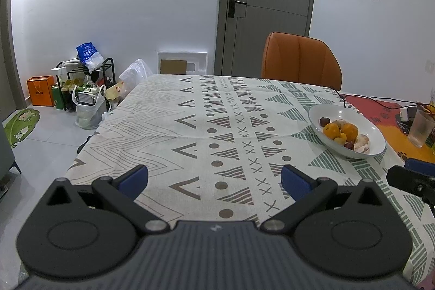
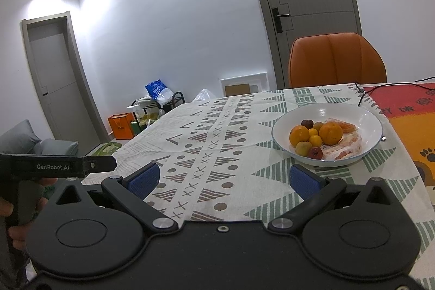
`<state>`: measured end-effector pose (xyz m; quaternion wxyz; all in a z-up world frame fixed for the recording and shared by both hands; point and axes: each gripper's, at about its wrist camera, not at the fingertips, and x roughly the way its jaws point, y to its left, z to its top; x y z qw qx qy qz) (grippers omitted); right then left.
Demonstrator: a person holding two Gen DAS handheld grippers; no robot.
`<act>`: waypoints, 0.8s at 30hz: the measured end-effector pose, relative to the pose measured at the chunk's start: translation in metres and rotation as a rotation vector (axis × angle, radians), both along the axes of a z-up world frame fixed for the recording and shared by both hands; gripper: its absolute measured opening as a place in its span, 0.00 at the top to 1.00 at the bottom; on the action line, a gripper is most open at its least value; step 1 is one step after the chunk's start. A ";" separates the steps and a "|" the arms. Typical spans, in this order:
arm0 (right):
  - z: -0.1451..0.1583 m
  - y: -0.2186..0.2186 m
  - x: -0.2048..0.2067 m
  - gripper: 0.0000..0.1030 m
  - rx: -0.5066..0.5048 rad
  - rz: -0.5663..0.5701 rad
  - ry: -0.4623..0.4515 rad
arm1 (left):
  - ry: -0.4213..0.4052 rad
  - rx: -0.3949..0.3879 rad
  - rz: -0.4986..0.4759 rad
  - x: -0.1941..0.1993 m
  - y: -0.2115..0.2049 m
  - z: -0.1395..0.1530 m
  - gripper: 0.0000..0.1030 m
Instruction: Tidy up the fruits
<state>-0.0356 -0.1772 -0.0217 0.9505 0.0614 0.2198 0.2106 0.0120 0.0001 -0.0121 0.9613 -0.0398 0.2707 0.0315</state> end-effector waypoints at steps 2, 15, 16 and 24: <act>0.000 0.000 0.000 0.00 -0.001 0.000 -0.001 | -0.001 0.000 0.000 0.000 0.000 0.000 0.00; 0.002 0.001 0.001 0.00 -0.002 0.006 0.002 | 0.001 0.000 0.000 0.000 0.000 -0.001 0.00; 0.002 0.001 0.000 0.00 -0.002 0.006 0.002 | 0.001 0.000 0.001 0.000 0.000 -0.001 0.00; 0.002 0.001 0.000 0.00 -0.002 0.005 0.001 | 0.002 -0.001 0.001 0.000 0.001 -0.001 0.00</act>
